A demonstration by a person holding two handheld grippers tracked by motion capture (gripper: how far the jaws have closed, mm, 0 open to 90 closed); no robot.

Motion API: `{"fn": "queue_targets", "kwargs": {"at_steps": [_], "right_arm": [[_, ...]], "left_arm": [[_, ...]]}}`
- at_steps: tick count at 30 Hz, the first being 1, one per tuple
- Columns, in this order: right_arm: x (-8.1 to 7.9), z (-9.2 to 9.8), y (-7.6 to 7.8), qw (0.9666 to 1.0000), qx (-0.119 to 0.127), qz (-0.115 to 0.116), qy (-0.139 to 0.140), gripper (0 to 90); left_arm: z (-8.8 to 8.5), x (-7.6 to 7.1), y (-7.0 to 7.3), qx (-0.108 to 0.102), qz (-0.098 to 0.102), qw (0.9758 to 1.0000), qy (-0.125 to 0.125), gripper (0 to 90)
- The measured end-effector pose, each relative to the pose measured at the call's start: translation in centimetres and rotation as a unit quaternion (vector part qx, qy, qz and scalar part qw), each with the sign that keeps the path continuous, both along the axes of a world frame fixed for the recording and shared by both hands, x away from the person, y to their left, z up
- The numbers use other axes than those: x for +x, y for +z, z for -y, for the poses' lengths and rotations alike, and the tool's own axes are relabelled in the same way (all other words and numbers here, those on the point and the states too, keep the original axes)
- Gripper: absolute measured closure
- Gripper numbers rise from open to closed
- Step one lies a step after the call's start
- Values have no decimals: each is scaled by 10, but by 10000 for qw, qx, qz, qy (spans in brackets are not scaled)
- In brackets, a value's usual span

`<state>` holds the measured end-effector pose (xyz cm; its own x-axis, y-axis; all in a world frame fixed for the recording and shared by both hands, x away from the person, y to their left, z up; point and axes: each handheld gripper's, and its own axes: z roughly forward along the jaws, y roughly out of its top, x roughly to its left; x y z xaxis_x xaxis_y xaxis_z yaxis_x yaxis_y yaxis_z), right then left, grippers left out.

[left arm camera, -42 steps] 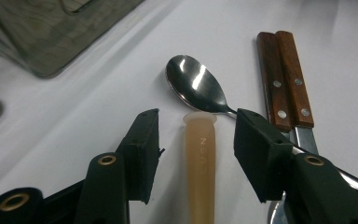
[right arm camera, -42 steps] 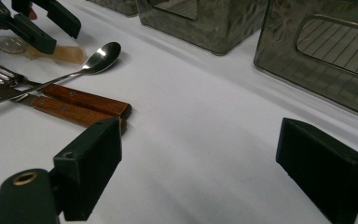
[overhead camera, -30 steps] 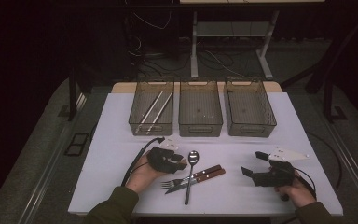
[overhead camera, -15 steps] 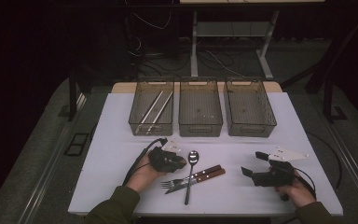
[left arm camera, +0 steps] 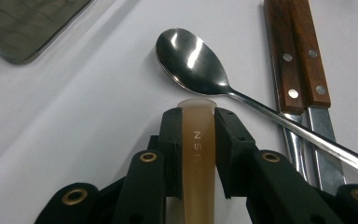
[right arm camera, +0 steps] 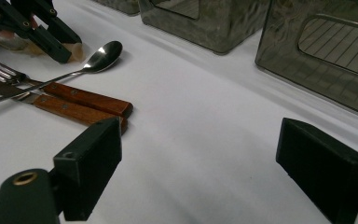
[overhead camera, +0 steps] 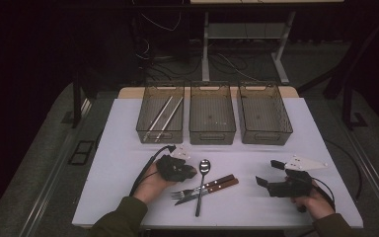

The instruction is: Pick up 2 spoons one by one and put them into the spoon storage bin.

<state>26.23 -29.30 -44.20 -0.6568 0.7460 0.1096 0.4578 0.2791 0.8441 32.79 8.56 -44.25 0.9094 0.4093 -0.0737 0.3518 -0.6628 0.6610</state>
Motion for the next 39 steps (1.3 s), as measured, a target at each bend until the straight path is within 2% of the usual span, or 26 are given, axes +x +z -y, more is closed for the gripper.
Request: {"fn": "queue_targets", "kwargs": {"at_steps": [4, 6, 9, 11, 12, 14, 20, 25, 33, 39], "right_arm": [[0, 0, 0, 10000, -5, 22, 7, 144], [-1, 0, 1, 10000, 1, 19, 6, 144], [-1, -1, 1, 10000, 5, 14, 10, 144], [-1, 0, 1, 10000, 1, 17, 13, 144], [-1, 0, 1, 10000, 1, 18, 11, 144], [0, 0, 0, 10000, 2, 18, 10, 144], [-1, -1, 1, 10000, 10, 4, -4, 144], [-2, 0, 1, 10000, 8, 1, 4, 144], [-1, 0, 1, 10000, -3, 12, 14, 144], [-1, 1, 0, 10000, -5, 26, 3, 144]], "left_arm": [[-3, -1, 4, -102, -66, 9999, 22, 732], [-4, -1, 6, -98, -55, 9999, 35, 732], [-6, -4, 8, -131, -143, 9997, 113, 732], [-7, -3, 10, -138, -109, 9998, 72, 732], [-8, -4, 11, -180, -162, 9996, 139, 732], [-9, -3, 13, -158, -134, 9997, 90, 732], [-7, -5, 18, -260, -190, 9994, 145, 731], [-8, -2, 22, -296, -151, 9993, 156, 731], [-7, 5, 30, -501, -166, 9984, 187, 730], [-3, 14, 38, -612, -92, 9980, 151, 730]]}}
